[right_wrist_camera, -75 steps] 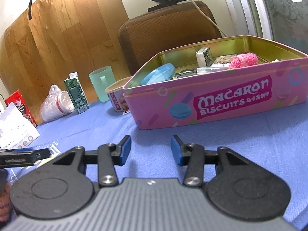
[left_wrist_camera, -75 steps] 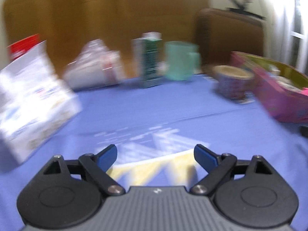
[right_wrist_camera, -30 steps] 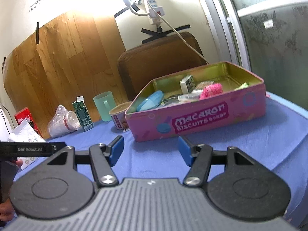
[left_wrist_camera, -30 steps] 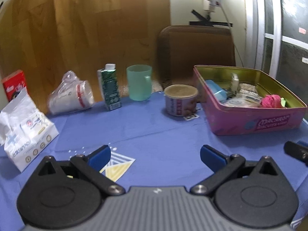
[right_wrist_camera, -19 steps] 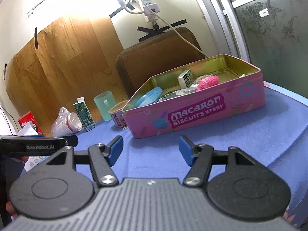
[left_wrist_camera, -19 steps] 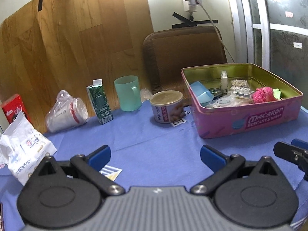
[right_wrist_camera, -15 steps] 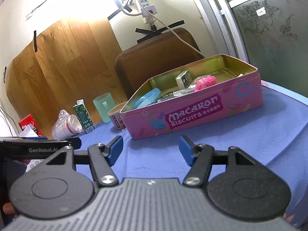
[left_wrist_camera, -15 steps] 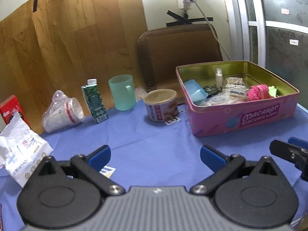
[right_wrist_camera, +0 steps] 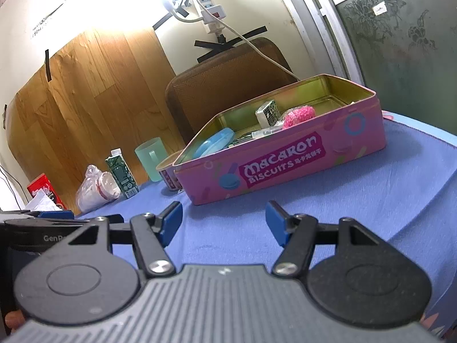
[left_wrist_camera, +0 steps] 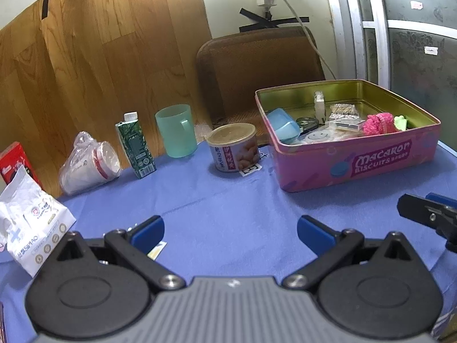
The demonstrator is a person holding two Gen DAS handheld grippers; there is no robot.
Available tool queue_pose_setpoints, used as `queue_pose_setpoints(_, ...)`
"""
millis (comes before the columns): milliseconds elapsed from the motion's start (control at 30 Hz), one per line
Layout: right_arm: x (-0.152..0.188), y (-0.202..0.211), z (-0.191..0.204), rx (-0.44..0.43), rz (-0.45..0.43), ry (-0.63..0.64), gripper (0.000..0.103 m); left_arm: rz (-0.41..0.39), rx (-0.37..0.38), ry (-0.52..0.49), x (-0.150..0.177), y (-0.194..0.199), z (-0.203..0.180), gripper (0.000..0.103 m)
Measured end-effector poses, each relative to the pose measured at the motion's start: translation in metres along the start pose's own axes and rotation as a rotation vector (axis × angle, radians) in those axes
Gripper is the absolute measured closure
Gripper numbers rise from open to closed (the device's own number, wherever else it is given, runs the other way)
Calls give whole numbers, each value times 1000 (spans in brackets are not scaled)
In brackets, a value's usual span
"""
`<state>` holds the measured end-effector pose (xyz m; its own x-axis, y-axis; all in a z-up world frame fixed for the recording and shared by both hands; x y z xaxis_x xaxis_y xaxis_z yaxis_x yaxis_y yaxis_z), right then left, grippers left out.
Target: Organize soft objects
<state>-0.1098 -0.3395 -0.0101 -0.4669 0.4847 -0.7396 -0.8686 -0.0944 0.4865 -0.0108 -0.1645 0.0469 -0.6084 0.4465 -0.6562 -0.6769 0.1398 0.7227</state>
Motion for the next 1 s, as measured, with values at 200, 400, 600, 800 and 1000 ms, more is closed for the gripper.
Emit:
queue_pose_setpoints(200, 0, 0, 0, -1, 0, 1, 36, 13, -14, 21, 3, -4, 5, 0)
queue_pose_setpoints(400, 1, -2, 3, -2, 6, 6, 36, 23, -22, 36, 4, -7, 10, 0)
queue_pose_setpoints(600, 1, -4, 2, -3, 12, 7, 36, 36, -33, 34, 6, -10, 11, 0)
queue_pose_setpoints(800, 1, -6, 4, -2, 19, 15, 36, 54, -39, 37, 7, -15, 13, 0)
queue_pose_setpoints(1000, 0, -7, 4, -2, 22, 17, 32, 59, -46, 38, 8, -16, 13, 0)
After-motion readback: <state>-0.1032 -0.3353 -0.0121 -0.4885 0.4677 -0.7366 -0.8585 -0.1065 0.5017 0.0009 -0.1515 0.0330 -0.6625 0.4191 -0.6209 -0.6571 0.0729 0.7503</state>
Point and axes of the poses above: each gripper's, at about its wrist camera, not at the fingertips, and y roughly against the way its jaws point, z to its left, x to its underside, the point moved 1 cm from there along -y, roughly the way its jaws point, and after that the axes turned 13 degrees about z, right-handed, at the moved point
